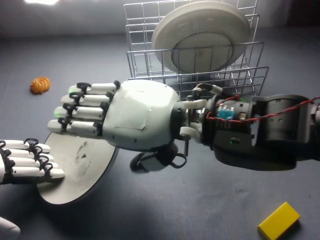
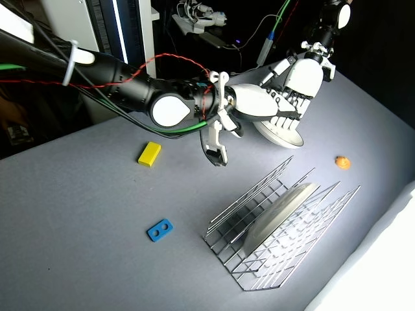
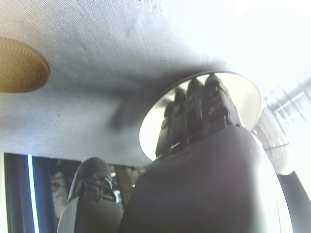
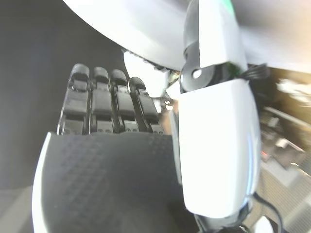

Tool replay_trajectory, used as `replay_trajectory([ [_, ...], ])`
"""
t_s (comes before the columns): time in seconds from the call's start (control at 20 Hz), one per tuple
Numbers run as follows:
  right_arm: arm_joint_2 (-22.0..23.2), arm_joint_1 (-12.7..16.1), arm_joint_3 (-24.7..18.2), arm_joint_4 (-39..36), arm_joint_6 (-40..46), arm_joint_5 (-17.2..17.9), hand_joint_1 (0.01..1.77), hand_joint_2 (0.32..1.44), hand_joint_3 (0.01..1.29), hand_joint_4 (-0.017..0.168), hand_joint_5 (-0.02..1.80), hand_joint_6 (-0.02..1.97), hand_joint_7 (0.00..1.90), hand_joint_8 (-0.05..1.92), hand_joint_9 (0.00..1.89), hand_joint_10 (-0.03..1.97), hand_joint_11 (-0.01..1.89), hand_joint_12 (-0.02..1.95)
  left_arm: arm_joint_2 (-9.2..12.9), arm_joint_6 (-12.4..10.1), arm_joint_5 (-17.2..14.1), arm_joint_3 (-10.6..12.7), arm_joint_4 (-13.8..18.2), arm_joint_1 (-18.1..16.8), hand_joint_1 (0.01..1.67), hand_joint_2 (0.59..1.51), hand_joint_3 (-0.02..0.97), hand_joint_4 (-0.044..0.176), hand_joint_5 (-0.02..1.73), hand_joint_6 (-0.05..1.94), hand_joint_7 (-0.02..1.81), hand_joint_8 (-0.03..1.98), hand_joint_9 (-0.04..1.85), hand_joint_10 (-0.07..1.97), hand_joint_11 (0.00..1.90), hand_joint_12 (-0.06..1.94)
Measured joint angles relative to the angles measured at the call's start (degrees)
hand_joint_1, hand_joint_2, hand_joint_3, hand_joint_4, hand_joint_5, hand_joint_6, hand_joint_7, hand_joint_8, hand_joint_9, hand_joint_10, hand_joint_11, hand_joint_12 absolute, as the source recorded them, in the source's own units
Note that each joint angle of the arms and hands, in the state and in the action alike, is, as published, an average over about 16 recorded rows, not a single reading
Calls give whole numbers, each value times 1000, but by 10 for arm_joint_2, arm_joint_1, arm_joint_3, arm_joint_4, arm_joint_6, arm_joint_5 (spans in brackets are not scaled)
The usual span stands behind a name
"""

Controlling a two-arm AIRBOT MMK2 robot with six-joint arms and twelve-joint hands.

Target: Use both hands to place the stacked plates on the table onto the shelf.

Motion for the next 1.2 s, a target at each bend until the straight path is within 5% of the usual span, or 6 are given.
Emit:
replay_trajectory([
  [0.55, -69, -13, 69, 53, -31, -1, 1163, 953, 11, 3, 244, 24, 225, 17, 203, 15, 65, 570, -1, 0, -2, 0, -6, 4, 23, 1180, 8, -8, 113, -33, 123, -2, 89, 2, 17, 43],
  [1.2, -84, -14, 87, 58, -34, 33, 1219, 987, 11, 10, 867, 316, 900, 295, 1006, 1, 665, 821, -1, 0, -6, 3, -17, 0, 22, 1185, 8, -6, 103, -33, 107, 3, 76, 1, 16, -4],
])
